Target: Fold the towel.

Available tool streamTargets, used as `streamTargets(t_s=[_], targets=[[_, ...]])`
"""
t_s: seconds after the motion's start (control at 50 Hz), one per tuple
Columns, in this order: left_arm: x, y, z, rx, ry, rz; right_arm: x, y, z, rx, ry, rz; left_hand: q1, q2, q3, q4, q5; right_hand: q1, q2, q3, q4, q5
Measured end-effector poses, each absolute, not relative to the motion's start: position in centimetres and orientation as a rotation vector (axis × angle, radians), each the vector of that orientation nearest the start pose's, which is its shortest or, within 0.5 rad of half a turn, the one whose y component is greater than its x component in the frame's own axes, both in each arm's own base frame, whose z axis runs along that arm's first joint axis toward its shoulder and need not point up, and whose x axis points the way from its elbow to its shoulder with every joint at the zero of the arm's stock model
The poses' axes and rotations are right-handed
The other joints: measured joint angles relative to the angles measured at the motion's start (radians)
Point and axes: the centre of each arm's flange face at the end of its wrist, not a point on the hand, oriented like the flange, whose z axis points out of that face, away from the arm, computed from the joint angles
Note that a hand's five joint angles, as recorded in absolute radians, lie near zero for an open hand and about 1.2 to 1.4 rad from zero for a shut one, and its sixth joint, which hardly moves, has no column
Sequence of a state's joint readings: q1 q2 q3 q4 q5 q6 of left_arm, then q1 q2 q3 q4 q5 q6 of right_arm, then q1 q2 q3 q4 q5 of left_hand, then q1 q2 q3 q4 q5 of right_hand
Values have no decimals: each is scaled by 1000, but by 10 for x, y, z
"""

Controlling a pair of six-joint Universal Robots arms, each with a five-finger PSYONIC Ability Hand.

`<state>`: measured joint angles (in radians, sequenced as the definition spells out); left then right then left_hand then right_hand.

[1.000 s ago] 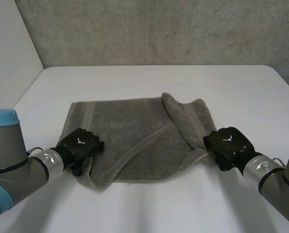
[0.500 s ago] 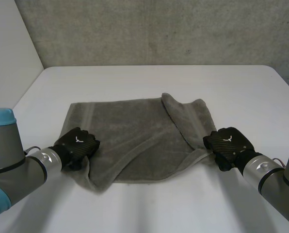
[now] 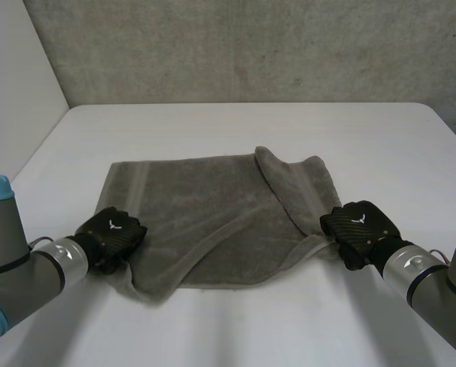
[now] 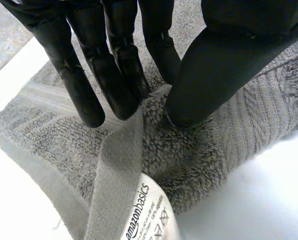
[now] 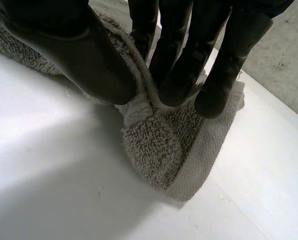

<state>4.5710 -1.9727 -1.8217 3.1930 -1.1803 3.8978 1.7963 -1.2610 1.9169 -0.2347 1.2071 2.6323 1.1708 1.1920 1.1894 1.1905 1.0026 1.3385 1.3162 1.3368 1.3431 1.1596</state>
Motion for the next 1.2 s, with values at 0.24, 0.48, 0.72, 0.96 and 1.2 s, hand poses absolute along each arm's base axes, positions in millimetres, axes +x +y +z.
streamTargets(t_s=[0.24,0.48,0.72,0.96,1.2], targets=[[-191,-261,160,1280,2324,-1638,223,-246,153,-1157,2202,-1683,16,24,26,26,21,0,0,0,0,0],[-162,-251,238,814,2272,-1966,207,-244,227,-1116,2217,-1769,21,24,27,27,25,0,0,0,0,0],[-152,-224,246,749,2291,-1961,193,-220,269,-1191,2304,-1673,24,25,27,27,25,0,0,0,0,0],[-158,-239,197,825,2498,-1799,195,-233,226,-1458,2409,-1356,24,25,27,27,26,0,0,0,0,0],[-196,-338,215,880,2356,-2017,239,-324,259,-1370,2201,-1858,26,25,28,27,27,0,0,0,0,0]])
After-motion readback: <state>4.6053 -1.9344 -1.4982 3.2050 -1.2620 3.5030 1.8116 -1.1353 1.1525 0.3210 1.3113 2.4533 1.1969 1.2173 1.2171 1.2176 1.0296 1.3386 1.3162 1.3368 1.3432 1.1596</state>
